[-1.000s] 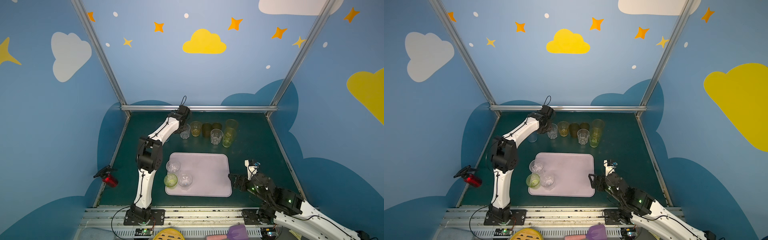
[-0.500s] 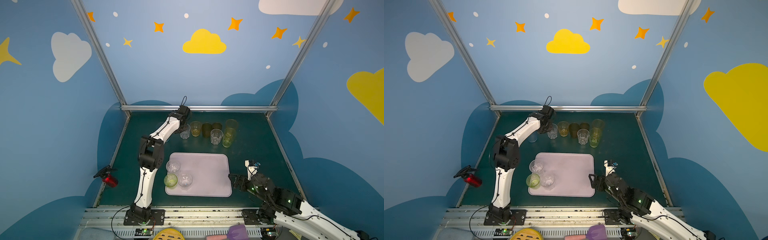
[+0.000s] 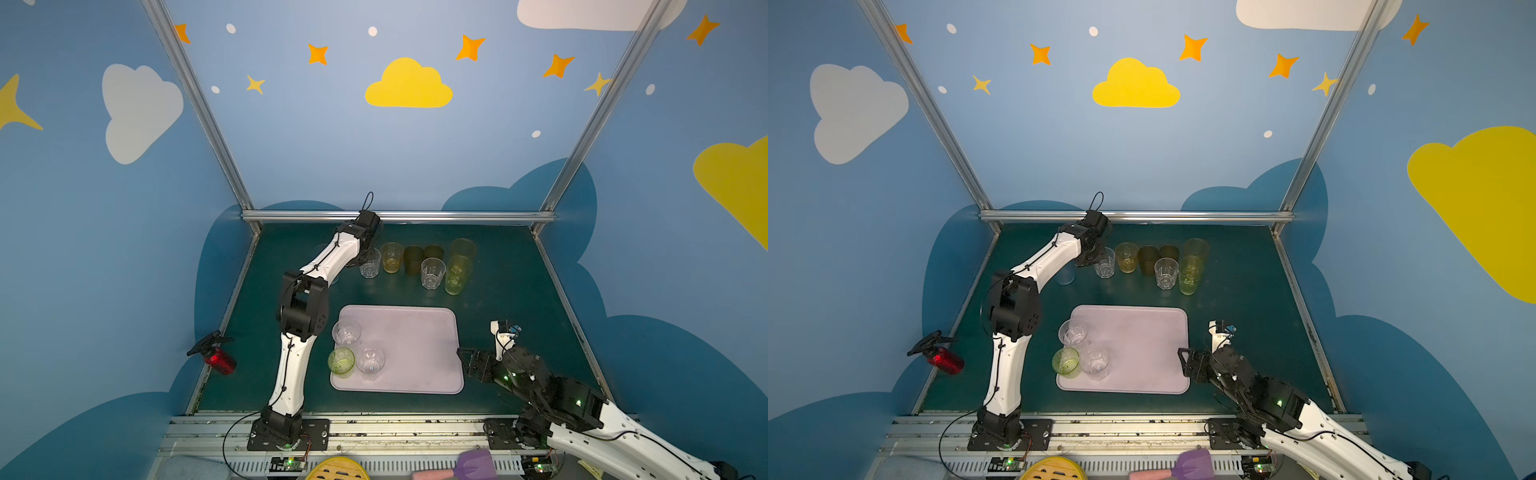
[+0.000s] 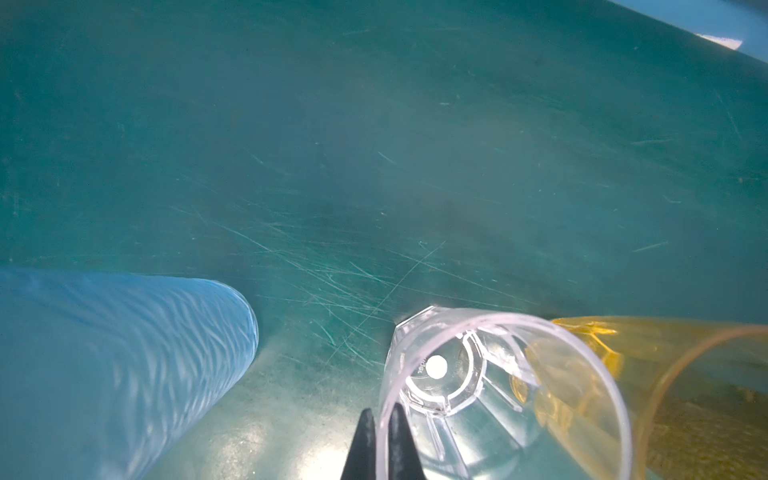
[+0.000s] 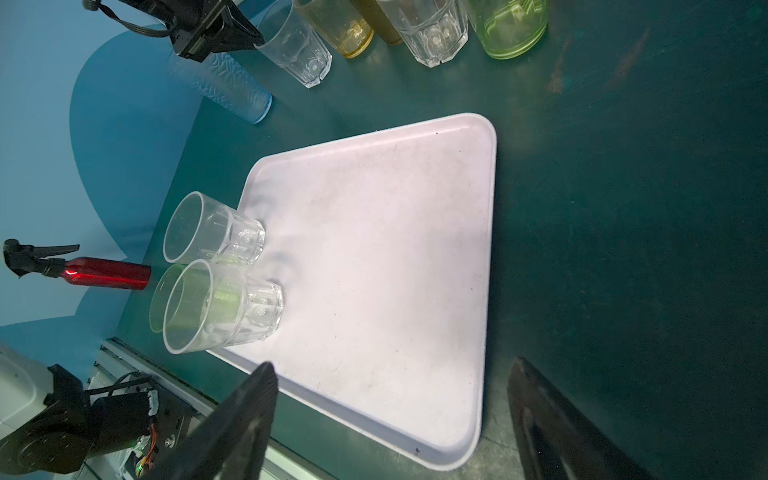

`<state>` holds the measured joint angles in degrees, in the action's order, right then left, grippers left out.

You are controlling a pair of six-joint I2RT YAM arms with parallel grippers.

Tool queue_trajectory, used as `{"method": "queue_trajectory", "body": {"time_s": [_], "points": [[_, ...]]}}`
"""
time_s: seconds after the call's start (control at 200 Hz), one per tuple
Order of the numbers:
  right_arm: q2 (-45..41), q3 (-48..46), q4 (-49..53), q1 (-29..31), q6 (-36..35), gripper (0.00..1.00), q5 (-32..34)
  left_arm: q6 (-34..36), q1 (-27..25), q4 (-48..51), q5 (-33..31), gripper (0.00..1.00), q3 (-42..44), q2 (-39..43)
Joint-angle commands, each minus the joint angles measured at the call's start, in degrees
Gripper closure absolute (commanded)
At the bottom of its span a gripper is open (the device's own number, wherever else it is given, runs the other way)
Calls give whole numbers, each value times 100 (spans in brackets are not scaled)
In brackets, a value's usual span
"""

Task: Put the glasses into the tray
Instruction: 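Lower the left gripper onto a clear faceted glass and close it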

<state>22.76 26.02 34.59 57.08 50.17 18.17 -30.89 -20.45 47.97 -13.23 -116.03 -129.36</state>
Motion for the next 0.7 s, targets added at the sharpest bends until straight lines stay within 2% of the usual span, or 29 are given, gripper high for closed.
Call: {"method": "queue_trajectory", "body": {"time_s": [0.0,0.245,0.696], "points": [[-58,-45,74,-15,19,14,81,64,23,220,-108,96,-119,-41],[-54,-79,58,-21,67,14,73,60,26,244,-65,96,2,113],[-135,-82,59,-25,129,14,-47,11,-12,-65,20,96,768,882]]}}
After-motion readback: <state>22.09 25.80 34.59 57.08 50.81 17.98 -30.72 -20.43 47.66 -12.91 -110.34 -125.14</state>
